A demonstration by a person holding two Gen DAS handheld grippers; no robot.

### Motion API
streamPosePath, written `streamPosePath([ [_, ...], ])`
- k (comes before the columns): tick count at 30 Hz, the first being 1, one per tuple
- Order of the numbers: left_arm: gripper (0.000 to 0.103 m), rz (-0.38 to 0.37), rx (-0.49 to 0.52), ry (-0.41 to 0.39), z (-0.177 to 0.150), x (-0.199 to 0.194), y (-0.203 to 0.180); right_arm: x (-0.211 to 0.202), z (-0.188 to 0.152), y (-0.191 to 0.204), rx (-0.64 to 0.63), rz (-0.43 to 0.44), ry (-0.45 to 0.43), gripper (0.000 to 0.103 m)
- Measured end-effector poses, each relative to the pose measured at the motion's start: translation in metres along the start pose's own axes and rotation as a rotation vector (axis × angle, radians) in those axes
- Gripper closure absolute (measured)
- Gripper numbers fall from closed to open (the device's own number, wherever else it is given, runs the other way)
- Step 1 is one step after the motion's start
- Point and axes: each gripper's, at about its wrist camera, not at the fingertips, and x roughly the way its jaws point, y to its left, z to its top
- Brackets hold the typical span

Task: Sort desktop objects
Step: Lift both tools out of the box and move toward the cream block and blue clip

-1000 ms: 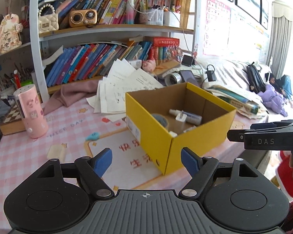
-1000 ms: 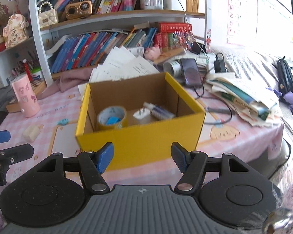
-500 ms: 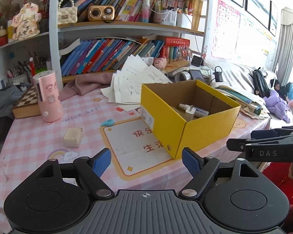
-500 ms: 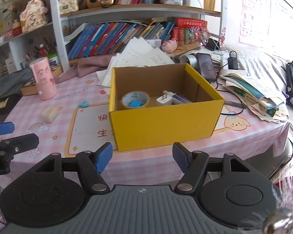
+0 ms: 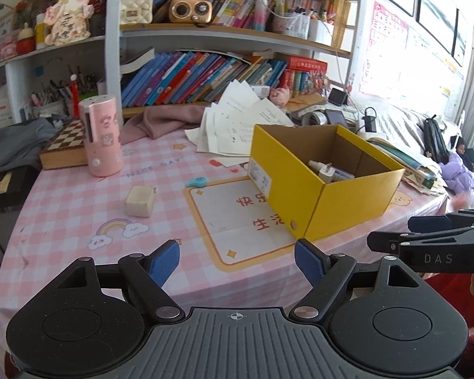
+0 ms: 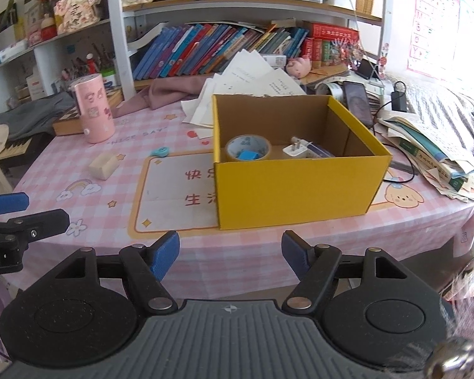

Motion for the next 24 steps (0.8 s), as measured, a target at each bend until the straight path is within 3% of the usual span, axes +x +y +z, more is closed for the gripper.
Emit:
streamPosePath([
  [24, 0.021, 0.151, -0.121, 0.048, -0.018, -0.012, 0.052, 0.038, 0.014, 0.071, -0.174, 0.188, 0.066, 0.032],
])
